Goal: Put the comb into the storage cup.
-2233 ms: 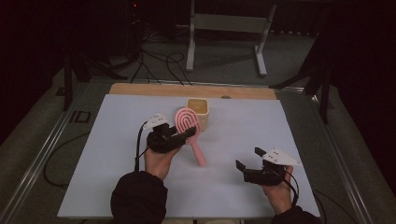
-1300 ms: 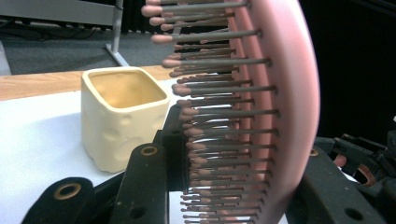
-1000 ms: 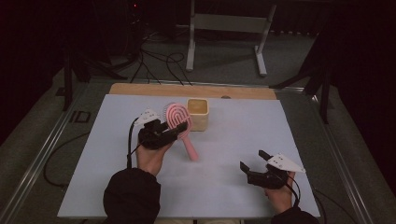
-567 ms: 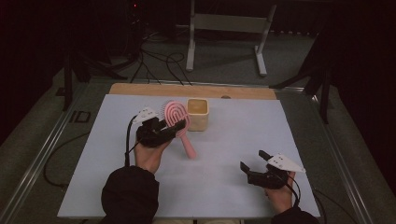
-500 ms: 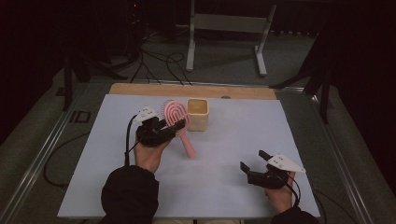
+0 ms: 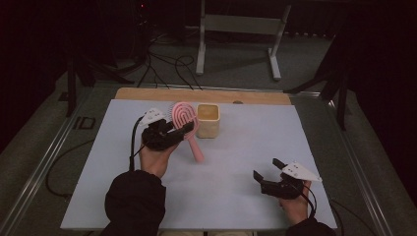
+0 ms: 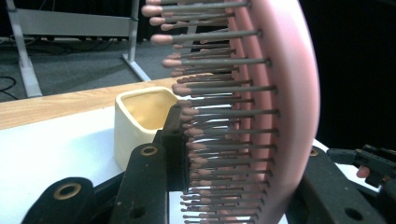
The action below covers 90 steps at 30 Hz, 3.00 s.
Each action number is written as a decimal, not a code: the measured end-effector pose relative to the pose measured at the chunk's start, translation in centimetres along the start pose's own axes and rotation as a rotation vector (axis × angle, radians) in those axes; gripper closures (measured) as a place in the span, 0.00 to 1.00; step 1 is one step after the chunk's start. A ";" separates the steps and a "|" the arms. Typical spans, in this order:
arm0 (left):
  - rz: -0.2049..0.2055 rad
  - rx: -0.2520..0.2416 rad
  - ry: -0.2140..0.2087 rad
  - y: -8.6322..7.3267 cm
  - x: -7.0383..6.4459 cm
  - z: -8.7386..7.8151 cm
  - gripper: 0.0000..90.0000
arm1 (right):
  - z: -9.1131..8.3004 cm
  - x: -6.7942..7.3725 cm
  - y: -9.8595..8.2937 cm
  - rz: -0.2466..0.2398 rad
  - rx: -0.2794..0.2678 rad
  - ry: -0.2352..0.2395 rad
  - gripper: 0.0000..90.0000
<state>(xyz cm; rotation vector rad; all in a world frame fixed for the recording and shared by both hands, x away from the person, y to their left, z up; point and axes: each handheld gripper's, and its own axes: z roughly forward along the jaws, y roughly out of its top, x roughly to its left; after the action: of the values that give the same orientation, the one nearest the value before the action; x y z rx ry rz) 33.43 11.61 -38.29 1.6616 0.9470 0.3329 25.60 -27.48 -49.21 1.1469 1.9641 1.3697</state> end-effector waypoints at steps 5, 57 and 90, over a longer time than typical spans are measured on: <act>0.007 -0.002 0.004 0.3 0.0 0.0 0.72 | 0.0 0.0 0.0 -0.001 0.001 0.001 0.11; 0.082 -0.013 0.063 3.7 0.7 0.4 0.72 | -0.1 -0.1 0.0 0.003 -0.009 0.000 0.11; 0.112 -0.007 0.105 5.4 1.2 0.8 0.72 | -0.2 -0.1 0.0 0.013 -0.012 0.002 0.11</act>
<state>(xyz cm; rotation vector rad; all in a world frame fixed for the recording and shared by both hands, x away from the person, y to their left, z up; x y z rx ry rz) 36.86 11.74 -33.93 1.7078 0.9308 0.5021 25.56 -27.68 -49.17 1.1554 1.9507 1.3880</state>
